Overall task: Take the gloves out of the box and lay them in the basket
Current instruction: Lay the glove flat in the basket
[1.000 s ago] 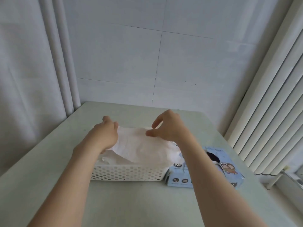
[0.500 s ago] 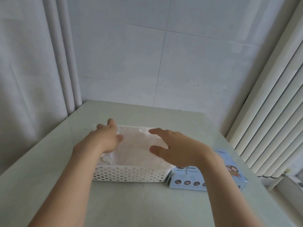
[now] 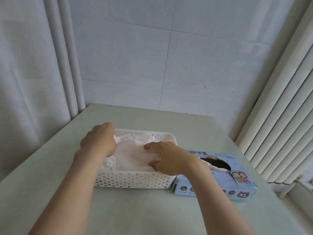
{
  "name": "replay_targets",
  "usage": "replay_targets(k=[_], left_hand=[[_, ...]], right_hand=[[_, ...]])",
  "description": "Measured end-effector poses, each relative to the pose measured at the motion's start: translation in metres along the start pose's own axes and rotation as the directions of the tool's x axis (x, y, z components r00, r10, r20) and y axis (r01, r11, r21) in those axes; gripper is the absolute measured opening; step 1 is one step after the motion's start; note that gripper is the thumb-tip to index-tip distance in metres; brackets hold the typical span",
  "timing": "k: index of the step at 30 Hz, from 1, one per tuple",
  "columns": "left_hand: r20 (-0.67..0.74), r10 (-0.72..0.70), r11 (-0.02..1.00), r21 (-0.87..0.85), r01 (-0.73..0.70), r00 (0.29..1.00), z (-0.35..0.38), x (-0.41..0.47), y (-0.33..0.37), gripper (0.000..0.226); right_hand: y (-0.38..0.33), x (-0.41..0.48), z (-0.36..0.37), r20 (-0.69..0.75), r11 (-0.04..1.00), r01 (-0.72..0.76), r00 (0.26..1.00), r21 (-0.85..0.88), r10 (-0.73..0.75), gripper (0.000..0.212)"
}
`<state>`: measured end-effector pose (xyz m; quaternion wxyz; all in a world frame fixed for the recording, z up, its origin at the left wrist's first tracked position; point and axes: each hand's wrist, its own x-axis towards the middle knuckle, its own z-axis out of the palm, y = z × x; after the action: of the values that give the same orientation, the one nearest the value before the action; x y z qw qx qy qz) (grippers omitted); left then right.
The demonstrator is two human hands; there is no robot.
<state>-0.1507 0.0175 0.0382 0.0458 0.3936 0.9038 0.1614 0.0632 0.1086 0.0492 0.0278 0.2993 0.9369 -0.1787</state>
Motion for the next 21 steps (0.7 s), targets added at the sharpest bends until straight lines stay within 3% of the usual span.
replay_targets(k=[2, 4, 6, 9, 11, 15, 17, 19, 21], left_hand=[[-0.043, 0.052, 0.989, 0.142, -0.045, 0.998, -0.002, -0.007, 0.008, 0.041], [-0.104, 0.197, 0.966, 0.188, -0.175, 0.975, -0.007, -0.012, 0.017, 0.038], [-0.037, 0.331, 0.943, 0.053, -0.329, 0.943, -0.013, -0.016, 0.025, 0.024], [0.184, 0.420, 0.905, -0.158, -0.395, 0.889, -0.011, -0.024, 0.038, 0.008], [0.299, 0.418, 0.908, -0.109, -0.404, 0.858, 0.001, -0.025, 0.044, 0.018], [0.384, 0.364, 0.915, 0.023, -0.403, 0.849, 0.013, -0.027, 0.050, 0.027], [0.387, 0.360, 0.912, 0.047, -0.407, 0.849, 0.013, -0.029, 0.050, 0.026], [0.360, 0.352, 0.911, 0.081, -0.405, 0.864, 0.010, -0.033, 0.052, 0.022], [0.290, 0.366, 0.904, 0.116, -0.412, 0.884, 0.005, -0.038, 0.057, 0.020]], right_hand=[[0.000, 0.003, 0.003, 0.011, 1.000, -0.009, 1.000, 0.001, 0.009, 0.061], [-0.001, 0.004, 0.003, 0.011, 1.000, -0.008, 1.000, 0.003, 0.008, 0.061], [-0.002, 0.006, 0.003, 0.004, 1.000, -0.020, 1.000, 0.020, 0.020, 0.061], [-0.004, 0.009, 0.004, 0.000, 1.000, -0.023, 1.000, 0.015, 0.023, 0.057], [-0.005, 0.004, -0.004, -0.055, 1.000, 0.011, 0.998, 0.004, -0.010, 0.048], [0.003, -0.017, -0.028, -0.259, 0.998, 0.009, 0.966, -0.061, -0.025, 0.044], [0.009, -0.026, -0.030, -0.190, 0.996, -0.020, 0.982, -0.092, 0.002, 0.037], [0.015, -0.029, -0.027, -0.145, 1.000, 0.001, 0.989, -0.008, -0.002, 0.028], [0.023, -0.034, -0.028, -0.257, 0.997, 0.047, 0.966, 0.053, -0.032, 0.023]])
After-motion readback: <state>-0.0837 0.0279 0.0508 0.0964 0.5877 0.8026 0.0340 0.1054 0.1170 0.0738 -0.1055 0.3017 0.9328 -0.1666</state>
